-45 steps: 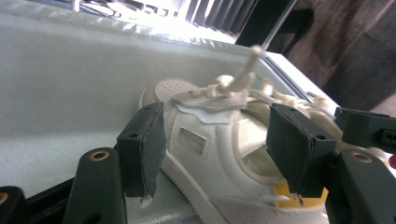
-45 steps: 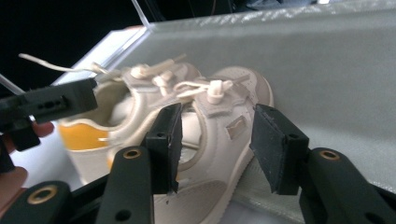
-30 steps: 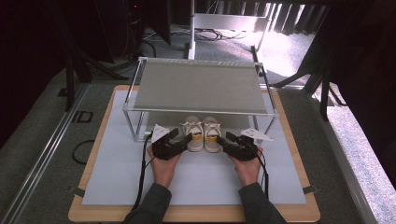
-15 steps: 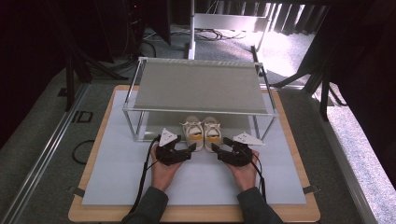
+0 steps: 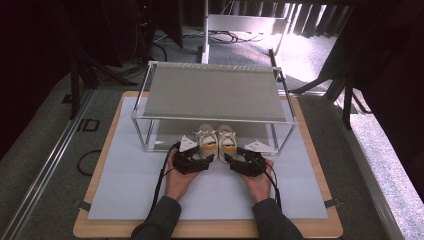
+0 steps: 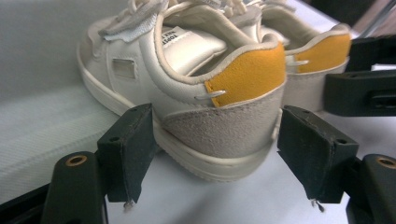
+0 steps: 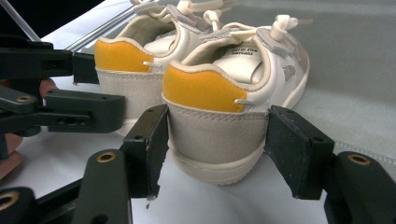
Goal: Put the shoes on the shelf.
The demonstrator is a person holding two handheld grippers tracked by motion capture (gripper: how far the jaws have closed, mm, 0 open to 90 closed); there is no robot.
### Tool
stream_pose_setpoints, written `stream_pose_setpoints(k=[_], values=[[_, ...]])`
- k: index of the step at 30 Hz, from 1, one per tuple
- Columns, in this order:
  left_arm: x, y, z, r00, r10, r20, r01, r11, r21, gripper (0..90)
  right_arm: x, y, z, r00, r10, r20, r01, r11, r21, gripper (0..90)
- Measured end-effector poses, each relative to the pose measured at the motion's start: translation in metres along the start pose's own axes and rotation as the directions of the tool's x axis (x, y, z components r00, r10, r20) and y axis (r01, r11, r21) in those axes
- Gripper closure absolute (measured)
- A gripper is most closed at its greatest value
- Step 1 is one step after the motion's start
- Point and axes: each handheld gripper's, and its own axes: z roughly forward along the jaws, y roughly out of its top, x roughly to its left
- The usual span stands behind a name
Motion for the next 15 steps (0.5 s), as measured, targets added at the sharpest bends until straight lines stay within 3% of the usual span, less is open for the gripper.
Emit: stream_pose_setpoints(k=[15], values=[[0.012,0.011,0.009,0.9997,-0.015,0.018,0.014,0.9996,0.025,29.4,-0.002,0.009,0.011,0.9997,-0.005,0.022,0.005,1.0,-0.016,39.6]])
